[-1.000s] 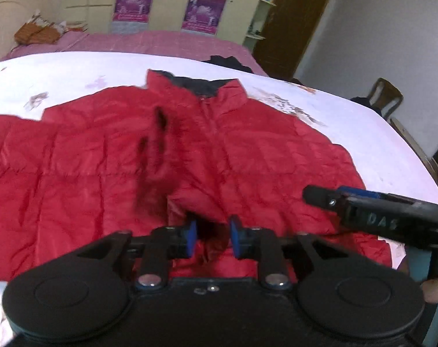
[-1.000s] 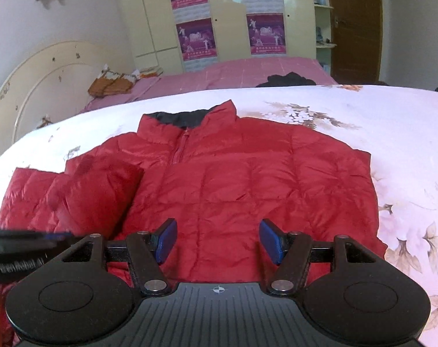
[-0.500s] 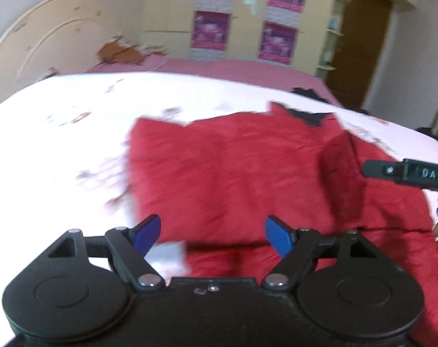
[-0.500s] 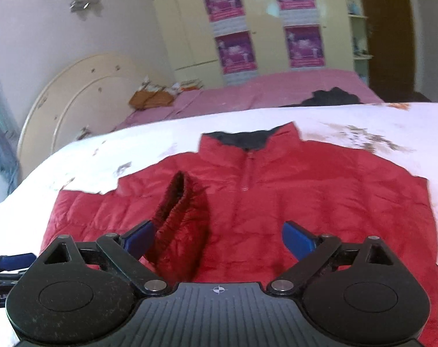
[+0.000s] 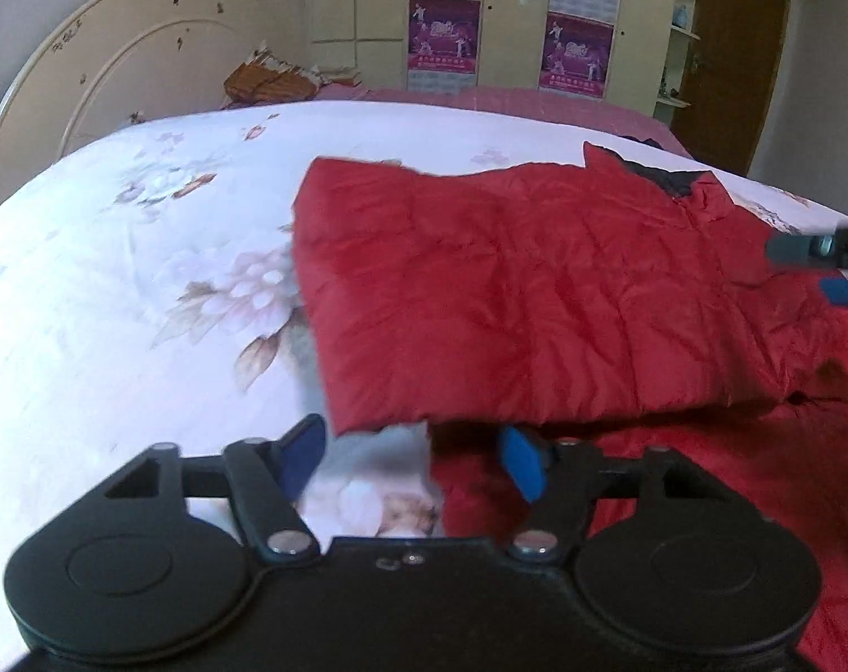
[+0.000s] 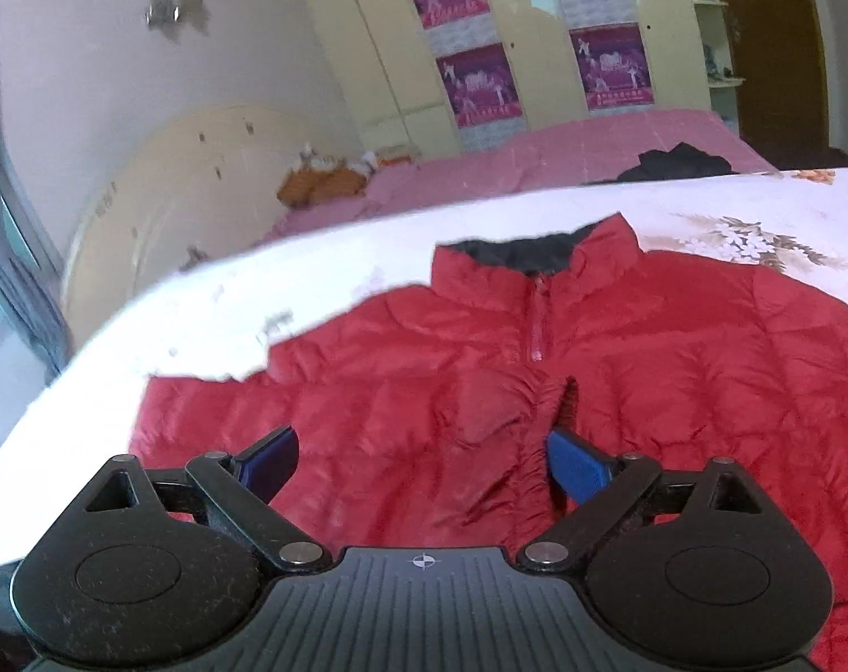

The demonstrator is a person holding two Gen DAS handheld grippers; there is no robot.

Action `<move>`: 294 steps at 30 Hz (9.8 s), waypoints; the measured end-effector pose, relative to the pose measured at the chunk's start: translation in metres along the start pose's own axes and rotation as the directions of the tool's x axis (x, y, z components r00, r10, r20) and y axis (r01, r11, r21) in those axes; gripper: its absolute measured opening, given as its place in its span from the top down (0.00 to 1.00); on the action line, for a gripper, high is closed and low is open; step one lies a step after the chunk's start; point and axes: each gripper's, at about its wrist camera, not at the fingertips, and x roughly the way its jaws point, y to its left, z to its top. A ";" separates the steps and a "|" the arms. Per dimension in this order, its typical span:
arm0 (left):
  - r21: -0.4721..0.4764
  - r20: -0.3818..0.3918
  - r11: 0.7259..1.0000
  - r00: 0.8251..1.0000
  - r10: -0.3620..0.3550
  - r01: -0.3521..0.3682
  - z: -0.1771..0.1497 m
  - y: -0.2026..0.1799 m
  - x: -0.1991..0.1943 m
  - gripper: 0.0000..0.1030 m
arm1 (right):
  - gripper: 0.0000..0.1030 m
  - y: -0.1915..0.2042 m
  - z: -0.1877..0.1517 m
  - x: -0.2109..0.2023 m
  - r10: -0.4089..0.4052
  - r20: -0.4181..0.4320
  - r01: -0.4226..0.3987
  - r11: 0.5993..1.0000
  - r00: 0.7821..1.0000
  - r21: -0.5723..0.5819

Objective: Fold large clothes

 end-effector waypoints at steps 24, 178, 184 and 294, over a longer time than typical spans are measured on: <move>0.122 0.055 0.992 0.998 0.029 -0.036 0.017 -0.030 0.020 0.54 | 0.83 -0.087 0.023 -0.053 -0.251 0.113 0.250 0.968 0.961 0.023; 0.096 -0.123 0.984 0.983 -0.137 0.149 -0.127 0.048 -0.163 0.26 | 0.22 -0.058 -0.232 -0.266 -0.453 -0.075 0.450 0.892 0.888 -0.049; 0.066 -0.166 0.983 0.973 -0.157 0.170 -0.144 0.055 -0.154 0.32 | 0.22 -0.083 -0.247 -0.274 -0.470 -0.118 0.473 0.881 0.875 0.003; -0.074 0.257 0.996 0.966 -0.026 0.047 0.180 -0.051 0.076 0.23 | 0.21 -0.221 0.120 0.031 -0.426 0.205 0.427 0.903 0.881 0.044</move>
